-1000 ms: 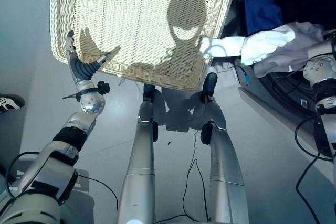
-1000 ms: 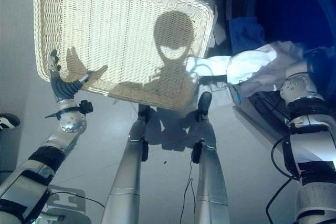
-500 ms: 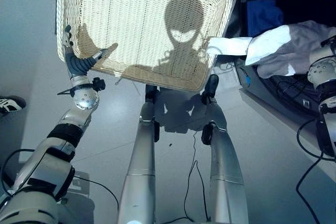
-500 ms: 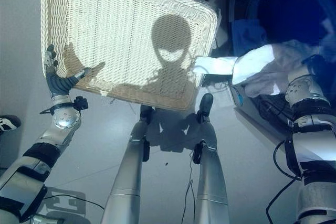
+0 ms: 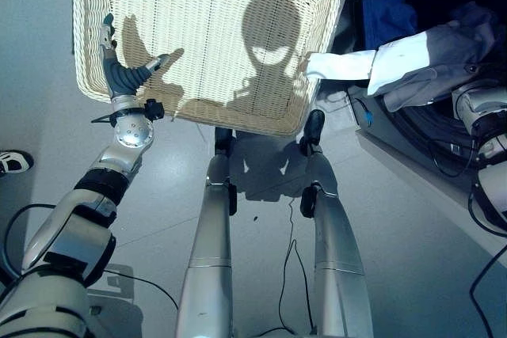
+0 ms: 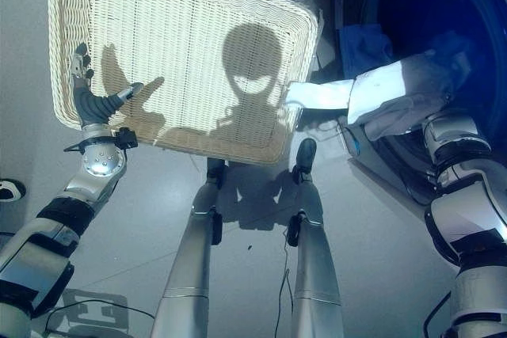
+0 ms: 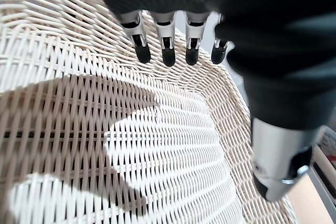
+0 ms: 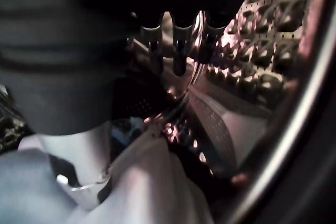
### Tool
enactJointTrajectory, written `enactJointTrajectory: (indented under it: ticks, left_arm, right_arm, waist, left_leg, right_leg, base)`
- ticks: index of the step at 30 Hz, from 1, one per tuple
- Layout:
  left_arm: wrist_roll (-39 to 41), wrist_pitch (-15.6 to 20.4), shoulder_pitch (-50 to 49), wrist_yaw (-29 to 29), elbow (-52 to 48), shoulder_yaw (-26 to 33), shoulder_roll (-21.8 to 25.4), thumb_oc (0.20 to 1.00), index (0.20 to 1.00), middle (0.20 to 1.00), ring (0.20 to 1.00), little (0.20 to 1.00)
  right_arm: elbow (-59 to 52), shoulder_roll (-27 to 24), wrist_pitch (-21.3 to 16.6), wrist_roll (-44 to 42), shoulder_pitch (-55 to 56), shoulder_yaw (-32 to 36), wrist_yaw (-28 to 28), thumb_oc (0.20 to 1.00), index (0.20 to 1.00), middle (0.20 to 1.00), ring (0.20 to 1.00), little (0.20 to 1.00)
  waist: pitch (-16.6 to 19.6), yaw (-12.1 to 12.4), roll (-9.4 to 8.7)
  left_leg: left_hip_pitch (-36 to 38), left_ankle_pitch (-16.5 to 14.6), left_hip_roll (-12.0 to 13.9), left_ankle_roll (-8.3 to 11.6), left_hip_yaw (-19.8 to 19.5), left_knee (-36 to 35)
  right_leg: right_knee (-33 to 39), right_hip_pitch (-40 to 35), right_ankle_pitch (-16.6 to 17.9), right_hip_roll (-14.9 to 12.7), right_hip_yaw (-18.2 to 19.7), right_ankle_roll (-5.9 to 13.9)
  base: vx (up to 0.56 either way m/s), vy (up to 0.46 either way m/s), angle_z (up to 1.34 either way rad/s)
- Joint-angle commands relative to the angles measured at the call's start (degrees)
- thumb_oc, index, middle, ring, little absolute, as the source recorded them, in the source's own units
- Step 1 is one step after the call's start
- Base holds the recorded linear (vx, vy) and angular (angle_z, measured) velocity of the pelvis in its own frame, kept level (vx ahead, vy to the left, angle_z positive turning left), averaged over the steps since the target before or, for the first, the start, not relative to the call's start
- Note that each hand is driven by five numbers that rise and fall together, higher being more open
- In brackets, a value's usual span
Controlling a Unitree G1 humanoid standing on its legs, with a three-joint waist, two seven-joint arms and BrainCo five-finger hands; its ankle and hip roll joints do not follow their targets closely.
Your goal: Put the clothes into the washing machine.
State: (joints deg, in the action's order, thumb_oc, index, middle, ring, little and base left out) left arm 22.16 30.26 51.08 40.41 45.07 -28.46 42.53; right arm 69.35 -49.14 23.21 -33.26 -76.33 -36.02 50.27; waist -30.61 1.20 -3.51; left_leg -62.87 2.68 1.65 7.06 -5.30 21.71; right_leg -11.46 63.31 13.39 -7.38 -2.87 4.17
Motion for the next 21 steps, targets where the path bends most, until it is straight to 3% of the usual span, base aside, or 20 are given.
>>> enactJointTrajectory:
  ticks: [1,6,10,21]
  left_arm:
    - [1.2,1.2,-1.2,1.2,-0.1,3.4,0.4,1.0,1.0,1.0,1.0,1.0]
    - [-0.2,1.7,-2.6,2.4,-1.2,4.7,-1.2,1.0,1.0,1.0,1.0,1.0]
    - [-0.9,1.3,-2.4,3.1,-1.5,5.2,-1.9,1.0,1.0,1.0,1.0,1.0]
    - [-3.5,0.8,-1.0,4.7,-1.5,6.3,-4.1,1.0,1.0,1.0,1.0,1.0]
  right_arm:
    - [-2.7,-16.7,-3.6,8.2,-11.1,-3.4,8.1,1.0,1.0,1.0,1.0,1.0]
    - [-12.8,-15.3,-8.1,13.6,-9.1,-1.9,14.2,1.0,1.0,1.0,1.0,1.0]
    - [-18.9,-13.8,-10.9,17.0,-5.7,0.2,14.8,1.0,1.0,1.0,1.0,1.0]
    - [-33.8,-9.3,-14.0,31.5,6.2,5.0,4.6,1.0,1.0,1.0,1.0,1.0]
  waist:
    - [0.8,0.5,1.64]
    - [0.8,0.2,2.22]
    - [0.8,-0.2,2.42]
    - [0.8,-1.1,2.93]
  left_leg:
    - [5.7,0.9,-5.5,-5.0,0.0,-6.7]
    - [5.8,0.8,-5.5,-5.0,0.4,-7.1]
    - [5.5,0.7,-5.6,-4.93,0.7,-7.2]
    - [4.6,0.6,-5.5,-4.84,1.7,-7.1]
  right_leg:
    - [-5.2,-4.3,-6.4,7.6,-6.1,2.35]
    - [-5.4,-4.0,-7.1,7.5,-5.9,2.32]
    - [-5.5,-3.6,-7.4,7.3,-6.0,2.38]
    - [-6.6,-1.9,-8.1,6.8,-6.1,2.48]
  base:
    - [-0.01,0.046,0.0]
    - [-0.01,0.041,-0.03]
    - [0.0,0.009,-0.01]
    - [0.0,0.0,0.0]
